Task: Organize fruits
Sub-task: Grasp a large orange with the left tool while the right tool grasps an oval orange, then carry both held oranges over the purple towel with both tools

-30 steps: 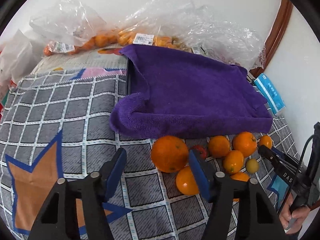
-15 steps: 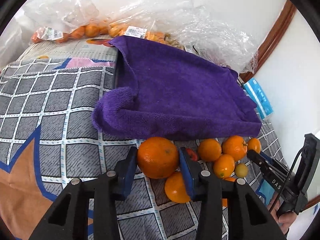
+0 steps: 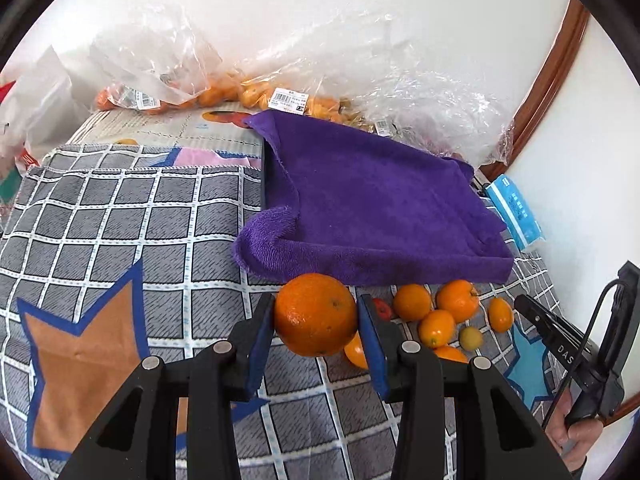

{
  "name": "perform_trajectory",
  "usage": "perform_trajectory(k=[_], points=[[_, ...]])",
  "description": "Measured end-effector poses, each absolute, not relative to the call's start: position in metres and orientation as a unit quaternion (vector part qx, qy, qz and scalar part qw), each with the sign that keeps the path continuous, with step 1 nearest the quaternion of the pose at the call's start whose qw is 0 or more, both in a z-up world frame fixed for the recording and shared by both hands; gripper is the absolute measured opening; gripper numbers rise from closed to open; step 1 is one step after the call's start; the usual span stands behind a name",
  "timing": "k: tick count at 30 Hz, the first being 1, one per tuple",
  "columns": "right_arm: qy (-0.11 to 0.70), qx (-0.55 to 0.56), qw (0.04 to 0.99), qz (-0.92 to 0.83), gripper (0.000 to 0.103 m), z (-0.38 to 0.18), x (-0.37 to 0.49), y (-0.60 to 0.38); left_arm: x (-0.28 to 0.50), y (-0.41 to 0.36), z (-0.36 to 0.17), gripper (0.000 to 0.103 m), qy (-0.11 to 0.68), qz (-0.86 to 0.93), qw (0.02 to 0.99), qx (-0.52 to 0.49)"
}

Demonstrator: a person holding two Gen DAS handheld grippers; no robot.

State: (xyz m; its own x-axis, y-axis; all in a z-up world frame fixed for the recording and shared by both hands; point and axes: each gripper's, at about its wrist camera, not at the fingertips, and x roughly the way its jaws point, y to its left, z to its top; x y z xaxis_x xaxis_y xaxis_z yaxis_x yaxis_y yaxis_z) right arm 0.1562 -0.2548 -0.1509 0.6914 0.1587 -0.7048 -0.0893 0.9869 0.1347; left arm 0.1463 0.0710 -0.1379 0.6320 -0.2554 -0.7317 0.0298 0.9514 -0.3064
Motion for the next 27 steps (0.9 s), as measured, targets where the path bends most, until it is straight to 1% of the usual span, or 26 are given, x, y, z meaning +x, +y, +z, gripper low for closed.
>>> perform_trajectory(k=[5,7,9,13,15,17,18,19,20,27], points=[[0.404,0.021,0.912,0.071,0.016,-0.158,0.159,-0.245,0.137,0.075,-0.138,0.039,0.423,-0.081,0.891,-0.141],[0.395,0.011,0.916,0.065,0.024,-0.158,0.156,-0.244,0.132,0.078,-0.138,0.039,0.425,-0.078,0.89,-0.144],[0.397,0.006,0.916,0.059,0.036,-0.161,0.155,-0.245,0.131,0.079,-0.14,0.039,0.428,-0.076,0.889,-0.146],[0.402,0.008,0.915,0.042,0.039,-0.168,0.159,-0.252,0.129,0.08,-0.138,0.039,0.429,-0.074,0.889,-0.146],[0.415,0.012,0.909,0.041,0.047,-0.174,0.164,-0.255,0.128,0.08,-0.136,0.039,0.428,-0.074,0.889,-0.144],[0.422,0.018,0.905,0.043,0.046,-0.18,0.167,-0.259,0.127,0.078,-0.135,0.039,0.427,-0.073,0.89,-0.139],[0.426,0.023,0.903,0.045,0.044,-0.184,0.169,-0.259,0.127,0.078,-0.134,0.039,0.428,-0.072,0.89,-0.137],[0.434,0.023,0.899,0.043,0.041,-0.189,0.172,-0.26,0.128,0.077,-0.133,0.039,0.429,-0.072,0.89,-0.135],[0.427,0.016,0.903,0.035,0.032,-0.189,0.172,-0.259,0.128,0.076,-0.132,0.039,0.43,-0.072,0.89,-0.134],[0.402,0.014,0.914,0.048,0.032,-0.169,0.163,-0.255,0.13,0.069,-0.118,0.039,0.426,-0.078,0.892,-0.128]])
